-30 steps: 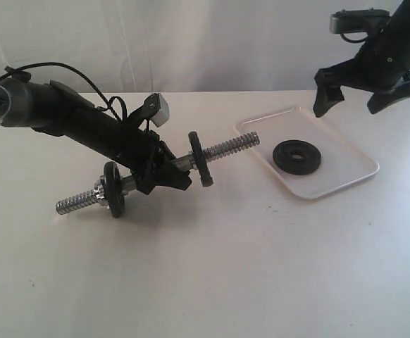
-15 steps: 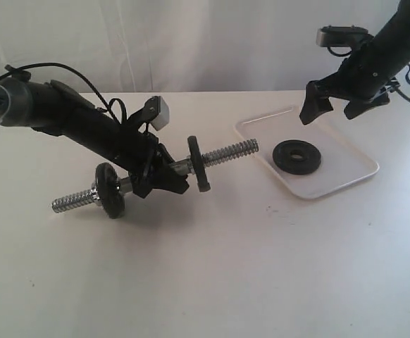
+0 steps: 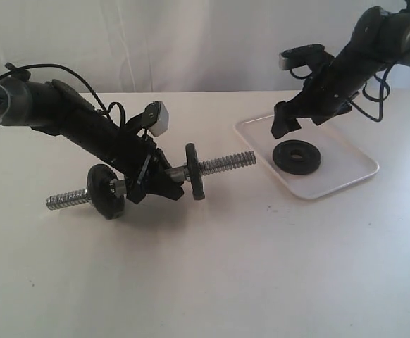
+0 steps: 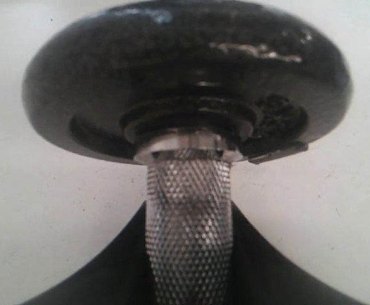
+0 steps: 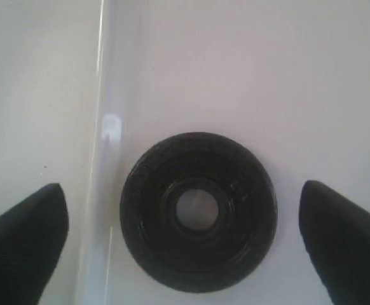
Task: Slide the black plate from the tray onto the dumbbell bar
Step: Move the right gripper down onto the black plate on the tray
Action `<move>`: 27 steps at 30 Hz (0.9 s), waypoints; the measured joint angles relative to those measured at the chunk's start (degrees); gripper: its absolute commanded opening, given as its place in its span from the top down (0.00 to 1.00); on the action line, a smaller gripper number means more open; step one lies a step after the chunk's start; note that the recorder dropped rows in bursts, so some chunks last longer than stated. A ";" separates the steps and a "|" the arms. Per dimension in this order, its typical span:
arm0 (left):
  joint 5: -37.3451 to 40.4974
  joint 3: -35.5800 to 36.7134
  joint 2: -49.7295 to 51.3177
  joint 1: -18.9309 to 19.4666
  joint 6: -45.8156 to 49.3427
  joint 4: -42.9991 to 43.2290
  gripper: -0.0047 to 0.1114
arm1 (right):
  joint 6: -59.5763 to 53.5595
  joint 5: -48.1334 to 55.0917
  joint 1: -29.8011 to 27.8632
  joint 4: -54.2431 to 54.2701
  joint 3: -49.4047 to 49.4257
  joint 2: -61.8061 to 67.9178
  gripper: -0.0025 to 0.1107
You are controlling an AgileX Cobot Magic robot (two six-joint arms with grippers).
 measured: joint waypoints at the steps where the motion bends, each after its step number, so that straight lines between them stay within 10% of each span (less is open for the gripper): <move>1: 0.00 0.00 0.00 0.00 0.10 0.00 0.96 | 0.68 -0.14 0.40 -1.22 0.00 0.12 0.08; 27: 0.10 0.00 -0.24 0.00 1.33 0.64 0.96 | 8.86 -3.39 4.94 -13.07 -0.25 5.78 0.05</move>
